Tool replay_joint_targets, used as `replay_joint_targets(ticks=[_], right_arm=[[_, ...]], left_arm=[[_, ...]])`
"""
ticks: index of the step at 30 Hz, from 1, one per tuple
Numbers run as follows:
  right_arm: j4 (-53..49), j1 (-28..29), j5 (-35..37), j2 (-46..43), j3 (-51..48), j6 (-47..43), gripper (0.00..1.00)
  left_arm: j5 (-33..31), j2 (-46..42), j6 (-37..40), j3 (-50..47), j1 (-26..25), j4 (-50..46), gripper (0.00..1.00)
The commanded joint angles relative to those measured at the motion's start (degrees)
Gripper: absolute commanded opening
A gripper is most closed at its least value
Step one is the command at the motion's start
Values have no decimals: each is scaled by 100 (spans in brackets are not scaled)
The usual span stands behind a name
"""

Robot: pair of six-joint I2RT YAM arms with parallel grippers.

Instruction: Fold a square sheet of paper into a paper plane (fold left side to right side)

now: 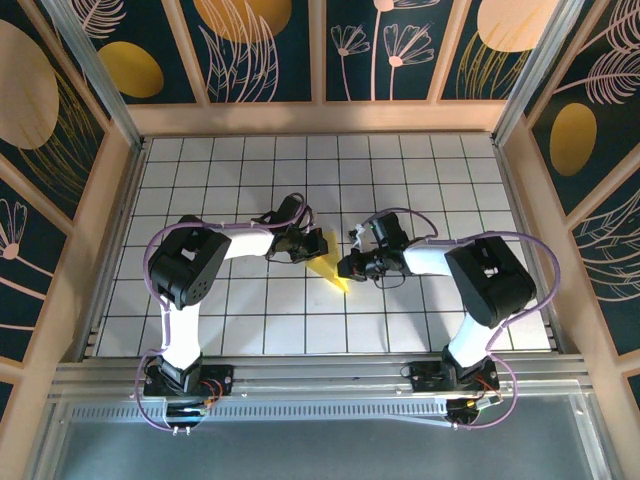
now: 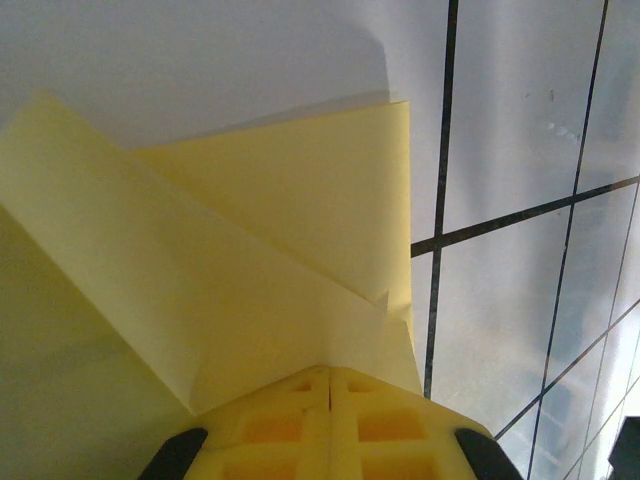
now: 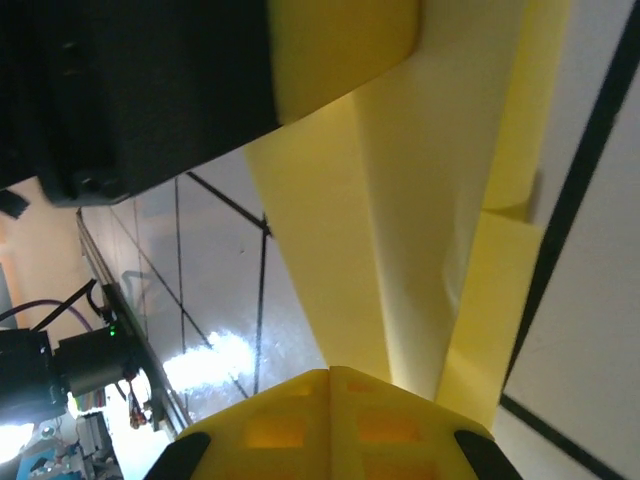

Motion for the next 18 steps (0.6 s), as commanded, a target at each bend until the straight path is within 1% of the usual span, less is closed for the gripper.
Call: replay_joint_targets(ticks=[1, 9, 18], right_arm=[[-59, -14, 184, 182, 83, -46, 0], [-149, 55, 161, 330, -90, -31, 0], [-412, 91, 354, 351, -293, -39, 0]], left_arm=[[-707, 273, 92, -89, 42, -671, 0], [-724, 279, 100, -80, 44, -688, 0], [-733, 259, 102, -49, 43, -671, 0]])
